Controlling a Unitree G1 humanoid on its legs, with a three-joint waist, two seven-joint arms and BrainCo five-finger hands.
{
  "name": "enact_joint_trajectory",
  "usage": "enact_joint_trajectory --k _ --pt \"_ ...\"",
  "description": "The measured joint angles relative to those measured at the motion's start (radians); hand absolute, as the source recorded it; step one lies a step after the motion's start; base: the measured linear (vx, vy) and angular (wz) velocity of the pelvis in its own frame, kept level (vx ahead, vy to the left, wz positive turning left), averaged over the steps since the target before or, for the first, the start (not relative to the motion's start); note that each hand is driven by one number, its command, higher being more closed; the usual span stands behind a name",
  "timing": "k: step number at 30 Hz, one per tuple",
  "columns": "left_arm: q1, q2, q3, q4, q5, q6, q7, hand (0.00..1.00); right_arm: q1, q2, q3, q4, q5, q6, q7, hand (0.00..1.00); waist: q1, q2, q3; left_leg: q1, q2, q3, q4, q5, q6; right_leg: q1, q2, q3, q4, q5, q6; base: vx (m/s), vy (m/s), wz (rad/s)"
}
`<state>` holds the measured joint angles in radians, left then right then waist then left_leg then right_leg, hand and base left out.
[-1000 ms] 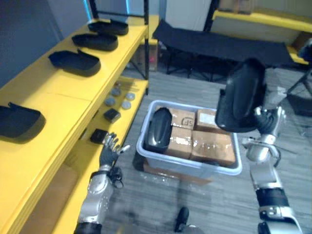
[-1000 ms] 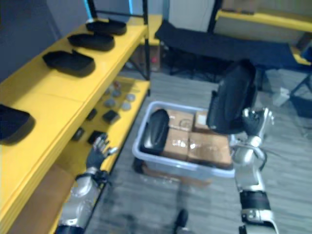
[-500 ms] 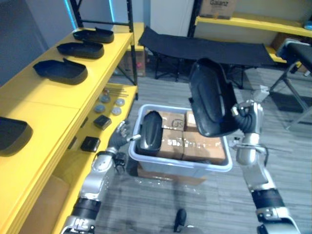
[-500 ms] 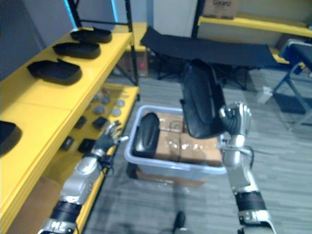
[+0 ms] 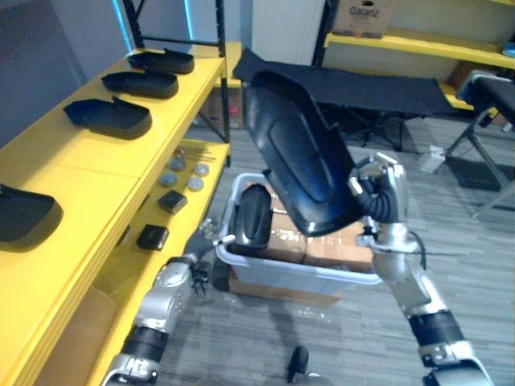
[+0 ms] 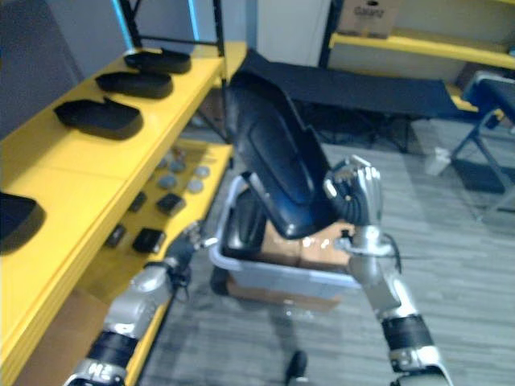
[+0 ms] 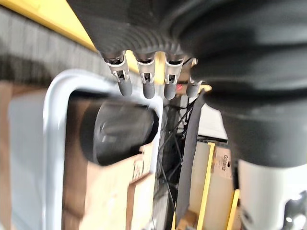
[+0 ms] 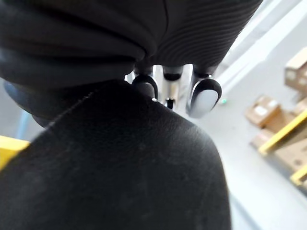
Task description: Walk over and take plastic housings, then place them on the shelf
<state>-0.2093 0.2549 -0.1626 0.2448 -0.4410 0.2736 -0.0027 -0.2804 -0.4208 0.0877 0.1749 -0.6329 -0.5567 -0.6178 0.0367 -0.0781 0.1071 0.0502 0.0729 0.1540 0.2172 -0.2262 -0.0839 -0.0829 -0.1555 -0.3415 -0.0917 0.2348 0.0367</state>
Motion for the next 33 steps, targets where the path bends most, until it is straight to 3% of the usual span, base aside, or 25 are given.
enact_joint_trajectory --k 8,17,23,29,33 --pt "0.000 -0.043 -0.065 0.018 -0.181 -0.024 0.000 0.00 0.035 0.013 0.068 0.001 -0.041 -0.034 -0.010 1.00 -0.010 0.001 0.000 0.002 0.010 0.000 -0.005 -0.002 -0.005 0.000 0.006 -0.013 0.000 0.001 -0.010 0.02 0.001 0.00" --pt "-0.028 -0.089 -0.125 0.018 -0.352 -0.125 -0.011 0.00 0.040 0.046 0.140 0.051 -0.092 -0.033 -0.062 1.00 -0.011 0.004 -0.003 0.012 0.004 0.008 -0.015 -0.002 -0.004 0.001 0.004 -0.007 0.000 0.017 0.008 0.01 0.002 -0.02" --pt "-0.028 -0.105 -0.119 0.018 -0.454 -0.140 0.015 0.00 0.040 0.060 0.140 0.074 -0.092 -0.033 -0.083 1.00 -0.011 0.012 -0.022 0.016 0.003 0.014 -0.014 -0.004 -0.002 0.001 0.001 -0.003 0.000 0.008 -0.001 -0.01 0.002 -0.02" --pt "-0.027 -0.120 -0.073 0.048 -0.403 -0.140 0.097 0.00 0.040 0.062 0.139 0.074 -0.110 -0.026 -0.085 1.00 -0.010 0.013 -0.023 0.015 0.007 0.012 -0.013 -0.003 -0.003 0.002 0.005 -0.009 0.000 -0.002 -0.002 0.00 0.000 0.00" --pt "-0.022 -0.133 -0.006 0.157 -0.129 -0.130 0.197 0.00 0.040 0.066 0.129 0.074 -0.110 -0.013 -0.104 1.00 -0.010 0.013 -0.023 0.016 0.011 0.007 -0.015 -0.004 -0.003 0.006 0.008 -0.014 0.000 -0.002 -0.005 0.01 0.001 0.02"
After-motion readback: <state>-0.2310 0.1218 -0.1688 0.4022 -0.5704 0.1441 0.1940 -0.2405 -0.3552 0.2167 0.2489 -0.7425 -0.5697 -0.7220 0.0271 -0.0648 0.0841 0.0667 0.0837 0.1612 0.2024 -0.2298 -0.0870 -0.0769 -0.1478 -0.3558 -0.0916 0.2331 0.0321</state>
